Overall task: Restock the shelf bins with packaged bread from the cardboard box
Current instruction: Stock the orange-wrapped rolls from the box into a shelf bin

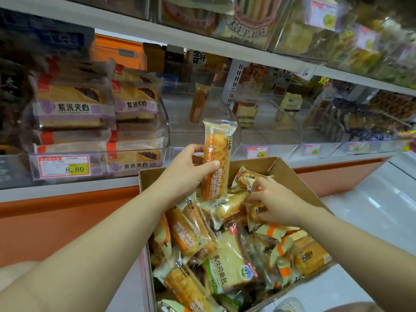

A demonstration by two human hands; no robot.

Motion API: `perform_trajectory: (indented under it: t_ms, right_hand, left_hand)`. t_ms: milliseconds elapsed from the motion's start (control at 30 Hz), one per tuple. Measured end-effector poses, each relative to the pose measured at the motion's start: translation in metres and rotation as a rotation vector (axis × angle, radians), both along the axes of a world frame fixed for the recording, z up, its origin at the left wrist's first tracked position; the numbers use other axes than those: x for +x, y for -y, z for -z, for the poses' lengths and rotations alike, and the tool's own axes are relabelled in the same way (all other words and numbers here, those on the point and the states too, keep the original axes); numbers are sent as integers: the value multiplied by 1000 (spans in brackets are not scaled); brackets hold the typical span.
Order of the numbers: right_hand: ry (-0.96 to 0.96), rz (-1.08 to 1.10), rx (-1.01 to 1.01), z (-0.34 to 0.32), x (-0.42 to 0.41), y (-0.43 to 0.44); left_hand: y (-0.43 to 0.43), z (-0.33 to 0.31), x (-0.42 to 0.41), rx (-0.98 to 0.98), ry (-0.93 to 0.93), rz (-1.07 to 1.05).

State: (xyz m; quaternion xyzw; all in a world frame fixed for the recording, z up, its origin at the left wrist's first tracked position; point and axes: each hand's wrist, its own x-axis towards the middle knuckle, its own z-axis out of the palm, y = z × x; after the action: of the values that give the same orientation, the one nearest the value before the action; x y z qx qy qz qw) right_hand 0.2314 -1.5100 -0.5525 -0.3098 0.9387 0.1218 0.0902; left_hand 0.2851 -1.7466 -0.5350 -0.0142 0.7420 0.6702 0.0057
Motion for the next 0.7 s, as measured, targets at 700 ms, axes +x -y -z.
perform_trajectory:
  t_ms: [700]
  right_hand:
    - [534, 278, -1379, -87, 34, 37]
  left_hand:
    - [-3, -2, 4, -245, -98, 135]
